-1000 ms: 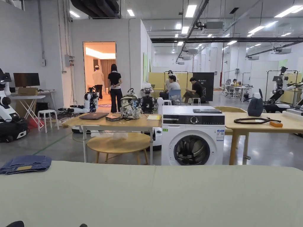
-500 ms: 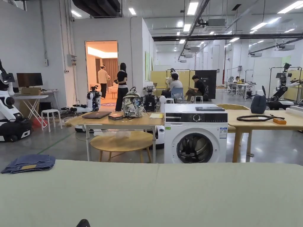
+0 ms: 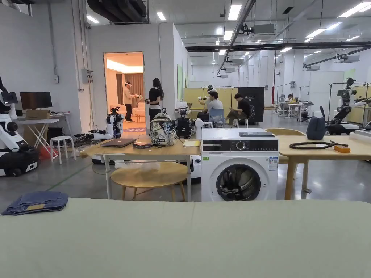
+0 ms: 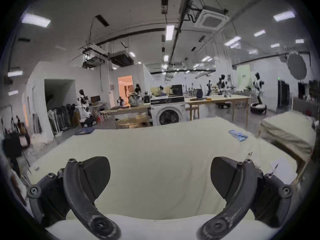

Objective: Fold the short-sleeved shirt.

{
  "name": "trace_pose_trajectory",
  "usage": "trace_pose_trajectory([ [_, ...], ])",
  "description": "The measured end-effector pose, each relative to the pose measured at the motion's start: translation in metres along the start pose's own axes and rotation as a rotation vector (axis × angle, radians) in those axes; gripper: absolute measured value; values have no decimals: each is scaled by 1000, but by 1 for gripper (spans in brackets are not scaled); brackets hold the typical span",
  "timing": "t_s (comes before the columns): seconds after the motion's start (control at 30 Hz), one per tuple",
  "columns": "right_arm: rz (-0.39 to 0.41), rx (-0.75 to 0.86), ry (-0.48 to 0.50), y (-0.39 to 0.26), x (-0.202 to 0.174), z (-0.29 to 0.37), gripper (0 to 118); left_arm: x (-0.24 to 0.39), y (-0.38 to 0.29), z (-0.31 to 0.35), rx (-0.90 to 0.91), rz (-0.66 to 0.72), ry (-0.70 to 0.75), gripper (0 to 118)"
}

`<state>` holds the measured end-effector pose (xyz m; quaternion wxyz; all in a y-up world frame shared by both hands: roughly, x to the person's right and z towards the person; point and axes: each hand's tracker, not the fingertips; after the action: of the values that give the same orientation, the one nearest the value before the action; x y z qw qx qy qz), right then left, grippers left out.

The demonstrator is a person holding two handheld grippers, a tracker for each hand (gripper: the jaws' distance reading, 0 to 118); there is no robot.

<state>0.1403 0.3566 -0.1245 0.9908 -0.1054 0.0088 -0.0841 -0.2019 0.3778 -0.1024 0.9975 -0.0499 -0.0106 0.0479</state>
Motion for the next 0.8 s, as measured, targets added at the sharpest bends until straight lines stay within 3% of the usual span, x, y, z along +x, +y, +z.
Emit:
trace_pose_trajectory([
  [0.1, -10, -84, 34, 4, -1, -2, 116, 8, 4, 0, -14, 14, -32, 103],
  [0.27, 20, -94, -9, 2, -16, 4, 116, 14, 16, 0, -49, 130, -70, 103],
  [0.4, -100, -172, 43, 8, -17, 5, 116, 5, 15, -2, -64, 186, -141, 103],
  [0.5, -122, -196, 129, 9, -14, 4, 116, 5, 15, 0, -55, 179, -110, 103],
  [0.63, -109, -178, 70, 10, -16, 2, 116, -3, 14, -1, -74, 197, -81, 103],
  [0.8, -104, -185, 69, 4, -13, -1, 116, -11, 10, -1, -111, 283, -134, 103],
])
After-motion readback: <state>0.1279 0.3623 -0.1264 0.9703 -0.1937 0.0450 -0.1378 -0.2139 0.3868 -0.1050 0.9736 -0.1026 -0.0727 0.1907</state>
